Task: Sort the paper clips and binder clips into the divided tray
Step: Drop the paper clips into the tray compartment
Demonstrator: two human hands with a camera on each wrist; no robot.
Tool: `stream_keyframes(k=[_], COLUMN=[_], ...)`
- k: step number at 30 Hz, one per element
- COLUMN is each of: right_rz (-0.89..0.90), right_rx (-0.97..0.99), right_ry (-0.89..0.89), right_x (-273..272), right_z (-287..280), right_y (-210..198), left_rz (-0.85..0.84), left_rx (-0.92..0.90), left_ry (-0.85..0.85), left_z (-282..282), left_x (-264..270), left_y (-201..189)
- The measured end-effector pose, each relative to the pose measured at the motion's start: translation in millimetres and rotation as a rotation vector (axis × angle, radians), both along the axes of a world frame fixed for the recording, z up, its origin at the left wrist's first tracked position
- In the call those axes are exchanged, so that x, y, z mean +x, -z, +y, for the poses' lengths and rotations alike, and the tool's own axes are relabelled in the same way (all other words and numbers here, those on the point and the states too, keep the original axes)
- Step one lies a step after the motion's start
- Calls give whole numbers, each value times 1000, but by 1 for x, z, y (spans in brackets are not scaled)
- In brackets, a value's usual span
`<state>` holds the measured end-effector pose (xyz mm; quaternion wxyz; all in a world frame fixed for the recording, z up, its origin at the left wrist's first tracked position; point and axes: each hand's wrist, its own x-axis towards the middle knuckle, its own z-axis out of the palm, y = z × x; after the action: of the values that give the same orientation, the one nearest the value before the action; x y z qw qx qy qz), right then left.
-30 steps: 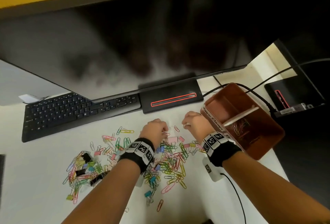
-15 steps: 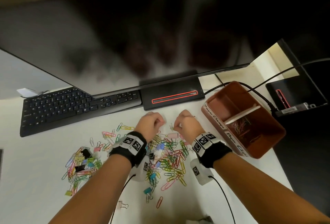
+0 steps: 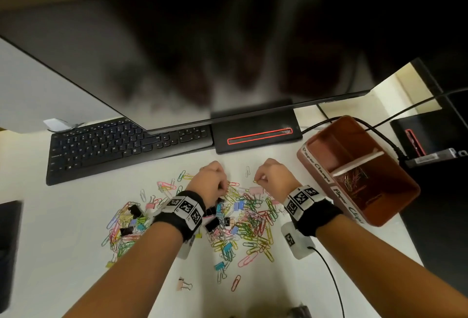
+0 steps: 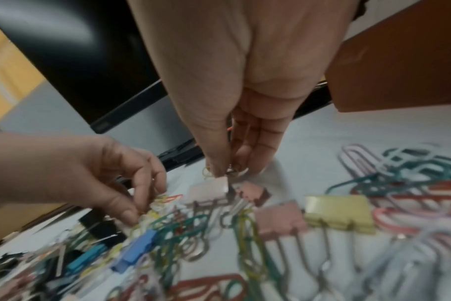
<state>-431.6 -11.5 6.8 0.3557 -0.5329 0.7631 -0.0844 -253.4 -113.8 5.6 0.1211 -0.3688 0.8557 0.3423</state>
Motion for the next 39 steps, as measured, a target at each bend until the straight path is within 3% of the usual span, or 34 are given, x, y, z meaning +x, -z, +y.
stream_keyframes(k=[3,7,15,18,22,28,32,36,39], right_rz=[-31,151,60,57,78,-62,4,60,92], right_rx=[-79,-41,48,29,17,-336,-513,-539,-408], right_ry=[-153,-382,-256,-166,-204,43,262,539,656], right_x=[20,47,40,37,33,10,-26,-69,-93], right_z=[3,5,-5,0,7,45,90,139,155], right_y=[-10,-1,5,7,-3,-51,-95,-122,-115], left_rz=[-30,14,-133,-105,34,292,466,613,580], left_rx=[-24,45,-3,0,-36,-28,47,173,279], left_ry=[42,-32,113,118,36,24,69,44,-31], left_z=[2,2,-2,-3,-8,3,36,88,124], left_x=[-1,0,-3,-1,6,-3,-57,-133,-181], left_y=[-3,-5,3,4,-11,-66,-101,-114,-105])
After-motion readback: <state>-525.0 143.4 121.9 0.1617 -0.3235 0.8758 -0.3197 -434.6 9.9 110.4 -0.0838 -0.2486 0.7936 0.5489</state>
